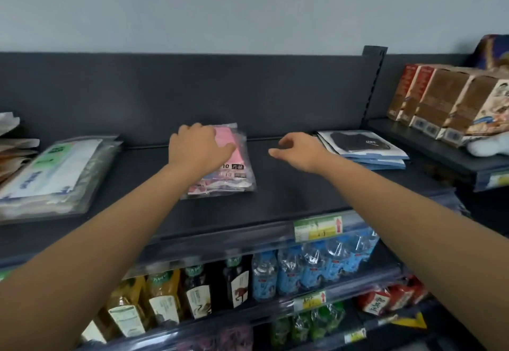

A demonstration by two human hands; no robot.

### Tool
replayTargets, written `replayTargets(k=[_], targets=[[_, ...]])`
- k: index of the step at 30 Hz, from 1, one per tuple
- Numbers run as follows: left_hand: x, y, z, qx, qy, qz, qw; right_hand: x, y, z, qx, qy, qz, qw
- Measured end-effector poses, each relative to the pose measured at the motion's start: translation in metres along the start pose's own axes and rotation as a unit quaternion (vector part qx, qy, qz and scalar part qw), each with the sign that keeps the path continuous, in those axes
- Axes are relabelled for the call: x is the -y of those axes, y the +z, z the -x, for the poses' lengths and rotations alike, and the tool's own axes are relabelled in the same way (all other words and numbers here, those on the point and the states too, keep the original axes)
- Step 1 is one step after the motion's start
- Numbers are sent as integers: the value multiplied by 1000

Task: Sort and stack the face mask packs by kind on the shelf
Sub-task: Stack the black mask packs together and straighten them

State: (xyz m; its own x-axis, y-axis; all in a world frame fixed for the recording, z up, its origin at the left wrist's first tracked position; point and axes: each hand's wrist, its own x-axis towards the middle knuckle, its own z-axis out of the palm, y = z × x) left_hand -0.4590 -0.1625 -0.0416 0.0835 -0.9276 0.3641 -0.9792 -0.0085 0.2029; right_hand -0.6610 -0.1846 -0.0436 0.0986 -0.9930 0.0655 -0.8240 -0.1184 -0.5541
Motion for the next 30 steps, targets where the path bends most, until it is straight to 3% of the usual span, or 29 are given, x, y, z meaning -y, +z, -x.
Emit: replayTargets(k=[8, 13, 15, 18, 23, 27, 30], targets=[[-89, 23, -2, 47, 68, 58, 995, -92, -73, 5, -37, 127, 37, 991], [-156, 52, -15, 107, 37, 155, 981, -152, -104, -16, -40, 181, 41, 982], [-183, 66, -25, 162, -22, 241, 957, -172, -111, -25, -30, 184, 56, 981], [-216, 89, -40, 227, -129, 393, 882, -197, -118, -42, -17, 178, 75, 981], [-245, 107, -62, 228, -244, 567, 753, -227, -109, -64, 42, 156, -13, 987], [-251, 109, -70, 261, -270, 556, 741, -231, -104, -69, 11, 121, -26, 992], [-252, 116, -74, 263, -270, 523, 765, -226, -103, -70, 15, 98, -48, 994]])
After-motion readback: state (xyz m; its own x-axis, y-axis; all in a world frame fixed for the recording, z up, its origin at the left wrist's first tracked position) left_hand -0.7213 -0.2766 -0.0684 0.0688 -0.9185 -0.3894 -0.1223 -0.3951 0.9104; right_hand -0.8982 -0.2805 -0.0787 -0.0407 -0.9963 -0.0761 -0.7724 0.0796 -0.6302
